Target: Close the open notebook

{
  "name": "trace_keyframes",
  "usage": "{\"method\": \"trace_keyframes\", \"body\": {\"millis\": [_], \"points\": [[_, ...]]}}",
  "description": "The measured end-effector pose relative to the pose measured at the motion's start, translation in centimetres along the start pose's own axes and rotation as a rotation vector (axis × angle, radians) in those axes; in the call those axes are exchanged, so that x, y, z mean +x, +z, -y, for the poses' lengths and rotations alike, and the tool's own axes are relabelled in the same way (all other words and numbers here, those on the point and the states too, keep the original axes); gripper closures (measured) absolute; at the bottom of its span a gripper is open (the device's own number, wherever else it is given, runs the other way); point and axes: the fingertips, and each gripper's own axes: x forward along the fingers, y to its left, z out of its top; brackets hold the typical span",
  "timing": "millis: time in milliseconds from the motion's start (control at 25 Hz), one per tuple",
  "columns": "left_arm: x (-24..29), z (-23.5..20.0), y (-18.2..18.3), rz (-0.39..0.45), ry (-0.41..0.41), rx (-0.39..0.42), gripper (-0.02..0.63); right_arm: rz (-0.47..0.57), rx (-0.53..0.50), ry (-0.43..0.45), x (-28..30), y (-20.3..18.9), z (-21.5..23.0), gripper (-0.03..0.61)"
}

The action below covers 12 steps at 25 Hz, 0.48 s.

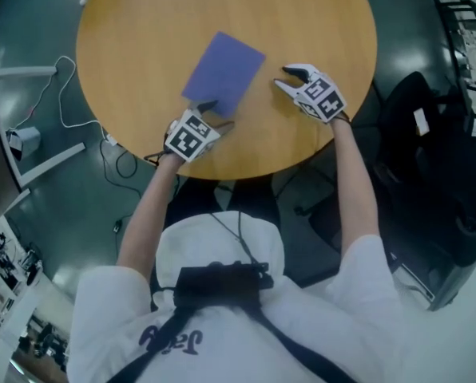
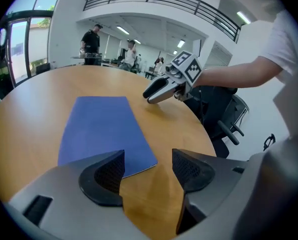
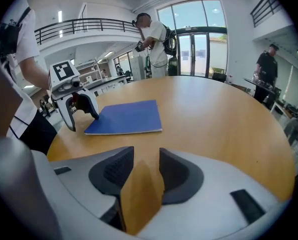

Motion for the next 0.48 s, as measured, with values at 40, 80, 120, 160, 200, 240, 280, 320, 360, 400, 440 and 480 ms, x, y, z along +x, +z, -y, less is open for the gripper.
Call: {"method": "trace_keyframes", "body": {"millis": [40,80,120,160,200,240,280,320,360,400,440,480], "points": [[0.4,-0.1,-0.1,-0.014,0.003,-0.025,0.296,0.015,0.02,-0.008,-0.3,-0.1,-0.2,0.403],[0.5,-0.4,-0.2,-0.025,0.005,-0.054,0.296,0.03,0.041,-0.017,-0.5,0.1,-0.4,0.403],[0.4,-0.9,-0.4,-0.032,0.004,-0.086,0.296,0.046,0.063,-0.024,-0.6,0.6,-0.6,0.403],[0.1,-1.6,-0.6,-0.036,0.002,-0.114,0.296,0.063,0.086,-0.031,-0.6,1.4,-1.0,0.403],[-0.2,-2.1,-0.7,-0.04,0.003,-0.136,0.296,0.083,0.106,-0.037,-0.7,2.2,-1.4,0.403],[-0.3,-2.5,-0.9,-0.046,0.009,-0.149,0.296,0.104,0.124,-0.043,-0.9,2.8,-1.8,0.403],[-0.4,-2.7,-1.0,-0.054,0.021,-0.158,0.3,0.126,0.138,-0.048,-1.2,3.3,-2.1,0.403],[-0.5,-2.7,-0.9,-0.058,0.036,-0.163,0.315,0.145,0.148,-0.052,-1.6,3.6,-2.4,0.403],[-0.7,-2.6,-0.4,-0.049,0.048,-0.166,0.336,0.16,0.157,-0.056,-2.1,3.8,-2.9,0.403],[-0.9,-2.2,0.3,-0.032,0.057,-0.168,0.35,0.173,0.164,-0.059,-2.7,4.0,-3.3,0.403],[-1.1,-1.9,0.9,-0.017,0.068,-0.172,0.364,0.187,0.172,-0.061,-3.3,4.0,-3.9,0.403],[-1.2,-1.6,1.2,-0.009,0.084,-0.179,0.376,0.202,0.179,-0.062,-4.0,4.1,-4.4,0.403]]}}
